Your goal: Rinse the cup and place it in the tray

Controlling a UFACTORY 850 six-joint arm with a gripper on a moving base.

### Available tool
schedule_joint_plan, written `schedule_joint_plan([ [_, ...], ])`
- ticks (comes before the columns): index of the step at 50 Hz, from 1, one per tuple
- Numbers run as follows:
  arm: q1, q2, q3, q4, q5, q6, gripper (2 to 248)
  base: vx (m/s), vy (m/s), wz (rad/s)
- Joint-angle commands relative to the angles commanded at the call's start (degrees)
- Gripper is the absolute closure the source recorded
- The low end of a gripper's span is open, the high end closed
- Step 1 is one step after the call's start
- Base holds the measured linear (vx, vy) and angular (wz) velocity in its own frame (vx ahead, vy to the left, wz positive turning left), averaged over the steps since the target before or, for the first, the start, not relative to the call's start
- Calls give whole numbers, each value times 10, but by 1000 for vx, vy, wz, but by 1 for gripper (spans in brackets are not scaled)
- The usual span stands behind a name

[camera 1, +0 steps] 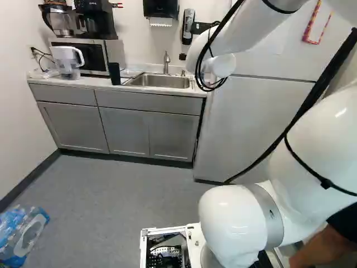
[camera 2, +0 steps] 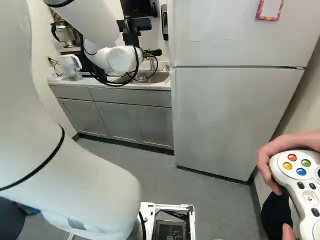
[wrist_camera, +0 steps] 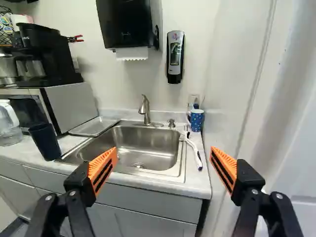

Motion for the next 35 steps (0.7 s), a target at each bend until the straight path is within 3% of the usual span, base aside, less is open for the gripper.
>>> schedule_joint_plan([
  [35,9,-38,-77,0,-48,0,3,0,0,0],
])
